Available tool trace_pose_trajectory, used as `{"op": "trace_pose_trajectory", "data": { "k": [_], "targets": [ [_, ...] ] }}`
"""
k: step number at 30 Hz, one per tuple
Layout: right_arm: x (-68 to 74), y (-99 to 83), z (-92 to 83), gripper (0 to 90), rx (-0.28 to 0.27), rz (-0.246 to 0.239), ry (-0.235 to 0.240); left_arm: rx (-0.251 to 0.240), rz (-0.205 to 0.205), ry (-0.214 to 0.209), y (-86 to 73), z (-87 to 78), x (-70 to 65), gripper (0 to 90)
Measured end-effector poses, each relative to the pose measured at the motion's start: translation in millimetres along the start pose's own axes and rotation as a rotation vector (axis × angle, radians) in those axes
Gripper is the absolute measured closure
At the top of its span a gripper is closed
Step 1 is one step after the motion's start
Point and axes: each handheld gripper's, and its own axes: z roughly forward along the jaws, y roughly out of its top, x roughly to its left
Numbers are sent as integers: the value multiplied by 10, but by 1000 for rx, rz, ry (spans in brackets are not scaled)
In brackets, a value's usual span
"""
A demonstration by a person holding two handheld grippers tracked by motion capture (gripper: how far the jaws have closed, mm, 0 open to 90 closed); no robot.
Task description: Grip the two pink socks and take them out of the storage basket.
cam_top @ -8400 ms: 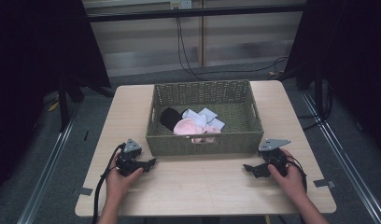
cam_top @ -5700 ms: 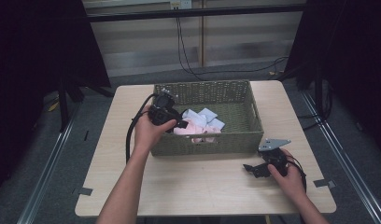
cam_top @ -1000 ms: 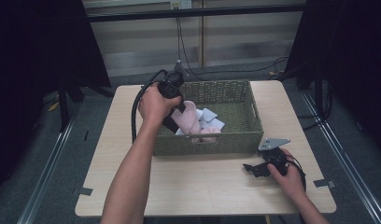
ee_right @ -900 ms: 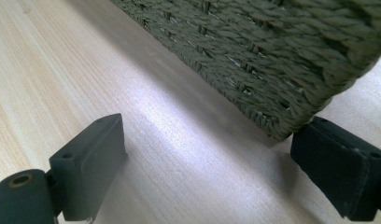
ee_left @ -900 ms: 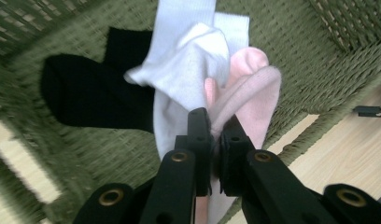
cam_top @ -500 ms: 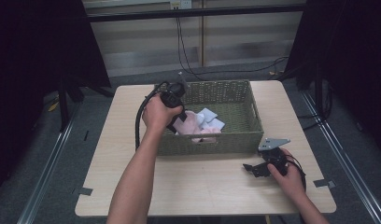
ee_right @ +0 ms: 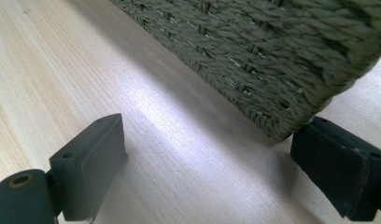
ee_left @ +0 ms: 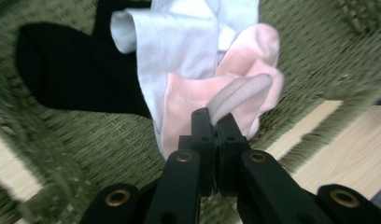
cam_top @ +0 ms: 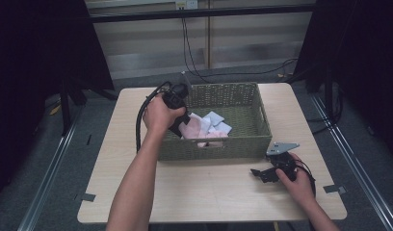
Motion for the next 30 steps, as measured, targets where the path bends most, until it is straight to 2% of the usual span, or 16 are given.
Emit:
{"op": "trace_pose_trajectory", "data": {
  "k": [1, 2, 3, 4, 5, 6, 7, 16, 17, 22, 30],
  "targets": [
    [0, 0, 0, 96, 0, 0, 0, 0, 0, 0, 0, 0, 0, 884],
    [0, 0, 0, 96, 0, -1, 0, -15, 9, 1, 24, -118, -34, 885],
    [0, 0, 0, 96, 0, -1, 0, -15, 9, 1, 24, -118, -34, 885],
    [-1, 0, 1, 96, 0, -2, 0, -26, 11, 1, 50, -234, -72, 885],
    [-1, 0, 1, 96, 0, -2, 0, -26, 11, 1, 50, -234, -72, 885],
    [-1, 0, 1, 96, 0, -2, 0, -32, 18, -3, 76, -352, -101, 884],
    [-1, 0, 1, 96, 0, -2, 0, -32, 18, -3, 76, -352, -101, 884],
    [-2, 1, -1, 96, 2, -2, 0, -84, 36, -16, 140, -871, -245, 884],
    [-2, 1, -1, 96, 2, -2, 0, -84, 36, -16, 140, -871, -245, 884],
    [-2, 1, -1, 96, 2, -2, 0, -120, 47, -18, 145, -1106, -362, 884],
    [-1, 1, -2, 96, 4, -2, 1, -144, 72, -24, 143, -1356, -499, 884]
  ]
}}
